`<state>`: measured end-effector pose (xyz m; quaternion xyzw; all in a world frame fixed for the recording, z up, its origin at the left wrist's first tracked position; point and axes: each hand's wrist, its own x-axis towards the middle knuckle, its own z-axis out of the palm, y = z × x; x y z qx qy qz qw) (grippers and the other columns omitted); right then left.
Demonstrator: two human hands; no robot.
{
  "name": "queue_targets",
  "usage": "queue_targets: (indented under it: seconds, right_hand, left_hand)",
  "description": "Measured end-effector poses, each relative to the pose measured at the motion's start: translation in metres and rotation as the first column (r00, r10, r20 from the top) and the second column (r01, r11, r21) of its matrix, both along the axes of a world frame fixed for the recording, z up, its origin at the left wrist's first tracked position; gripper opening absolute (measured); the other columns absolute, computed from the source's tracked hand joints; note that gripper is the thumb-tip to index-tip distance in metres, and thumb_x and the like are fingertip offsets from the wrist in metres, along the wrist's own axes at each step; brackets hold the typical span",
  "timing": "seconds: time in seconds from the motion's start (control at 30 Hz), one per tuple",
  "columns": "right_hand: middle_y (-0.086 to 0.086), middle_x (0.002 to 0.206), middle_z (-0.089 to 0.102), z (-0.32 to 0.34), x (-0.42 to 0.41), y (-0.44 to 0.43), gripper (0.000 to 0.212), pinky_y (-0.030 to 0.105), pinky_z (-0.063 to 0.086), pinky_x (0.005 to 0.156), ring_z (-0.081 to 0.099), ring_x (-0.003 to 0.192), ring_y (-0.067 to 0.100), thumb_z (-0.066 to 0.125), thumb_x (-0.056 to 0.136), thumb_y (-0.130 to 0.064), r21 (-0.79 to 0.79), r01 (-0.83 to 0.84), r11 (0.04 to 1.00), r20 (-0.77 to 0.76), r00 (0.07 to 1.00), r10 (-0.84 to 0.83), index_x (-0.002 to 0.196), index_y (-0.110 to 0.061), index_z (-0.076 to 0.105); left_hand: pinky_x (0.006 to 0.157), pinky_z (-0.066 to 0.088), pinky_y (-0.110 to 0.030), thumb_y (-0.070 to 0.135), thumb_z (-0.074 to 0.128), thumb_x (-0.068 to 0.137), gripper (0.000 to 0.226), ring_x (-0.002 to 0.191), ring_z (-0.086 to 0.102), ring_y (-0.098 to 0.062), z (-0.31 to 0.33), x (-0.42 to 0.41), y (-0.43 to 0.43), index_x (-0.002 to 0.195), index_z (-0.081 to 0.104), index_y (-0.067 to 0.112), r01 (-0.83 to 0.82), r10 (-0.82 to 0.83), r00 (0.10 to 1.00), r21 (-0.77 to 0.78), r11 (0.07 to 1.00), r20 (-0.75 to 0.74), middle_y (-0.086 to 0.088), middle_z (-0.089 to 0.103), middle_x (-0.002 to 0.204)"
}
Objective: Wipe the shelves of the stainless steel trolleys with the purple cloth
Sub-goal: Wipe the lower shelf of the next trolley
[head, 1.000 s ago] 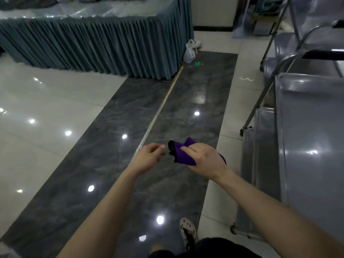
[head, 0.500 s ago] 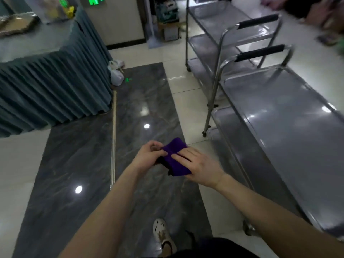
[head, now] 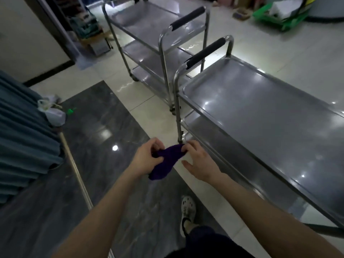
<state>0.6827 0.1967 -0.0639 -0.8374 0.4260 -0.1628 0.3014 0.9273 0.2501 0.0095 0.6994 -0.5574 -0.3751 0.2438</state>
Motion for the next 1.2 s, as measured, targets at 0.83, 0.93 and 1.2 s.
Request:
queue_targets:
  seconds: [0.83, 0.93, 1.2]
  right_hand:
    - [-0.014, 0.122, 0.053, 0.016, 0.091, -0.088, 0.020, 0.027, 0.055, 0.089, 0.055, 0.100, 0.004, 0.063, 0.104, -0.032, 0.007, 0.402, 0.915, -0.095, 0.912, -0.400, 0.124, -0.031, 0.064]
    - [-0.024, 0.108, 0.057, 0.013, 0.115, -0.088, 0.027, 0.024, 0.052, 0.077, 0.058, 0.092, -0.004, 0.077, 0.095, -0.046, 0.096, 0.623, 0.776, -0.022, 0.781, -0.625, 0.109, -0.042, 0.055]
    - [-0.010, 0.104, 0.061, 0.023, 0.137, -0.101, 0.017, 0.030, 0.054, 0.075, 0.063, 0.090, 0.007, 0.072, 0.099, -0.052, 0.307, 0.707, 0.637, 0.030, 0.662, -0.749, 0.095, -0.038, 0.063]
  left_hand:
    - [0.082, 0.063, -0.033, 0.015, 0.083, 0.083, 0.027, 0.085, 0.068, -0.006, -0.051, 0.106, -0.243, 0.088, 0.066, 0.036, 0.699, -0.676, 0.711, -0.098, 0.708, 0.194, 0.008, 0.067, 0.094]
    - [0.068, 0.060, -0.037, 0.010, 0.073, 0.091, 0.028, 0.079, 0.069, -0.021, -0.058, 0.107, -0.255, 0.087, 0.059, 0.034, 0.639, -0.640, 0.769, -0.047, 0.768, -0.010, 0.002, 0.068, 0.091]
    - [0.072, 0.068, -0.040, 0.020, 0.075, 0.099, 0.023, 0.095, 0.075, -0.012, -0.050, 0.102, -0.270, 0.109, 0.069, 0.039, 0.711, -0.716, 0.664, -0.114, 0.694, -0.215, 0.015, 0.071, 0.112]
